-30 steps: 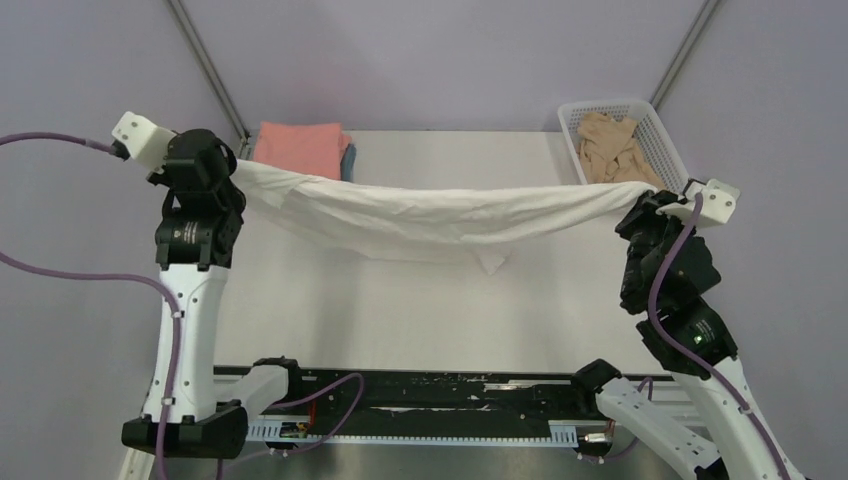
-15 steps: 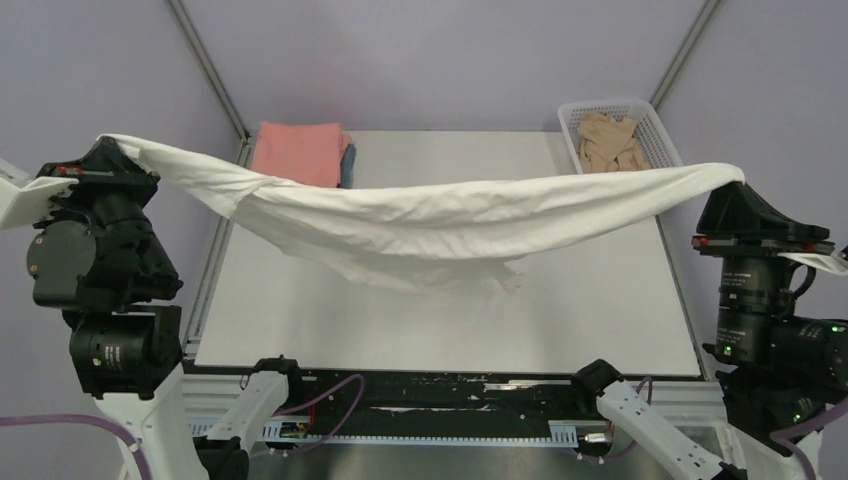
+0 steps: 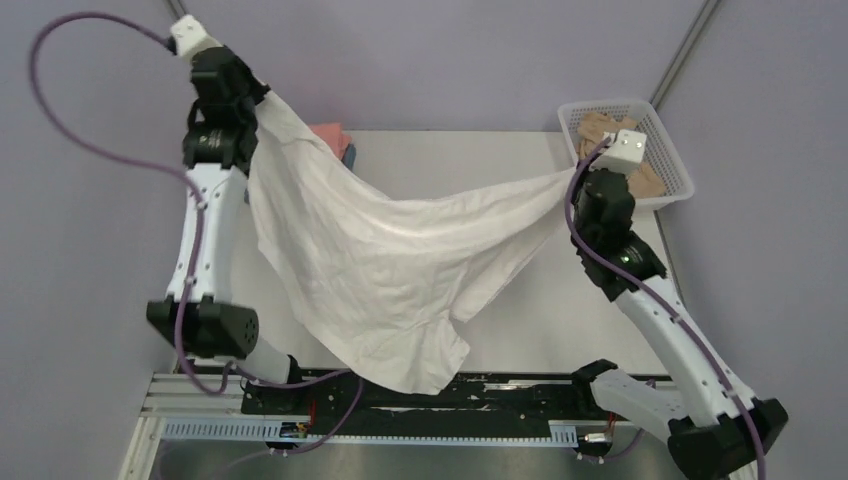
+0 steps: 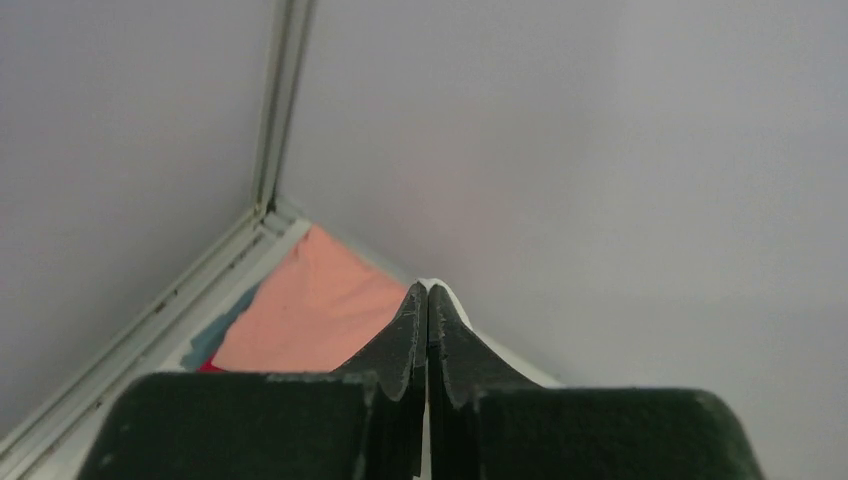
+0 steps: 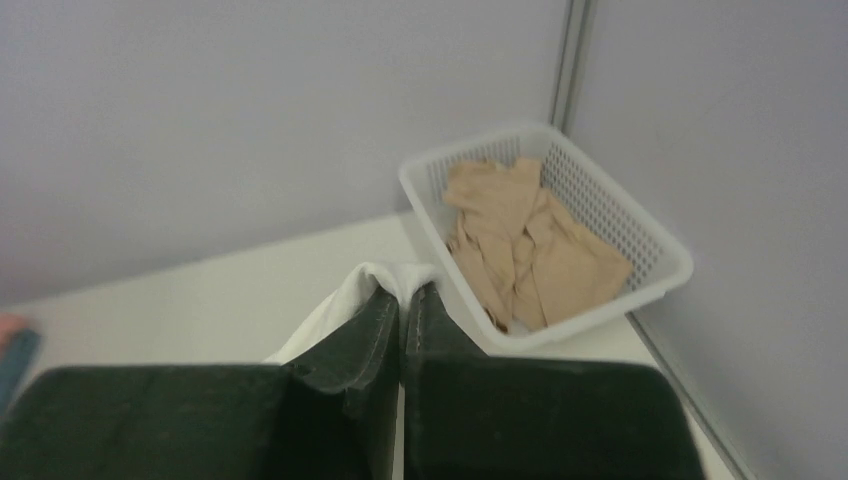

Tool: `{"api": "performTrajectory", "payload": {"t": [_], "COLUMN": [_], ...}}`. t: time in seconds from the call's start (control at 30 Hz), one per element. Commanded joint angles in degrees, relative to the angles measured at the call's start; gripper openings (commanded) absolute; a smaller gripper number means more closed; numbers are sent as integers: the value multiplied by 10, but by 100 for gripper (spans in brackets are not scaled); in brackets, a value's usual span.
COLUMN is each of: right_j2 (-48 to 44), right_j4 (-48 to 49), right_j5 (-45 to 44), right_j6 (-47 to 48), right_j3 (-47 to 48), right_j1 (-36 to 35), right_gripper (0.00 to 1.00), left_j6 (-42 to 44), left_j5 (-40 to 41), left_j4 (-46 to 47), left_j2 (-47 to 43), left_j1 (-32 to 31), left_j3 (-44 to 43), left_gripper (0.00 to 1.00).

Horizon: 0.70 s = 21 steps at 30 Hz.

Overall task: Fold and stack the t-shirts
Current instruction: Flatten out the tshirt

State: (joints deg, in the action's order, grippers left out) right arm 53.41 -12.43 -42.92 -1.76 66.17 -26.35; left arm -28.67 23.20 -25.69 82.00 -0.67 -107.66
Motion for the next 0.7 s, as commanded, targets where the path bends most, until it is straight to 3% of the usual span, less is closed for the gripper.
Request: {"api": "performTrajectory", "payload": {"t": [0.0, 0.07, 0.1, 0.13, 0.17, 0.23, 0.3, 0.47, 0.67], "right_j2": [36, 62, 80, 101, 121, 152, 159, 84, -52], "right_j4": [-29, -16, -9, -7, -12, -54, -83, -90, -72], "right_j5": [78, 157, 168, 171, 172, 161, 153, 193, 187], "right_j6": [-135, -167, -176, -181, -183, -201, -223, -258, -339], "right_j3": [-143, -205, -226, -238, -239, -219, -196, -200, -283], "right_j1": [125, 164, 174, 182, 187, 190, 191, 192, 191], "right_gripper": [5, 16, 20, 29, 47, 77, 96, 100, 100], "left_j6": [1, 18, 27, 31, 36, 47, 60, 68, 68], "left_j5": [-43, -18, -14, -11, -5, 4, 16, 17, -55], "left_j4": [17, 8, -17, -33, -65, -91, -91, -61, 23], "left_j2": [175, 251, 298, 321, 355, 375, 361, 257, 81], "left_j1": [-19, -39, -46, -57, -62, -86, -107, -159, -272], "left_j3": [40, -3, -22, -69, -93, -139, -142, -26, 234], "left_gripper": [0, 27, 70, 85, 96, 100, 100, 100, 100]}}
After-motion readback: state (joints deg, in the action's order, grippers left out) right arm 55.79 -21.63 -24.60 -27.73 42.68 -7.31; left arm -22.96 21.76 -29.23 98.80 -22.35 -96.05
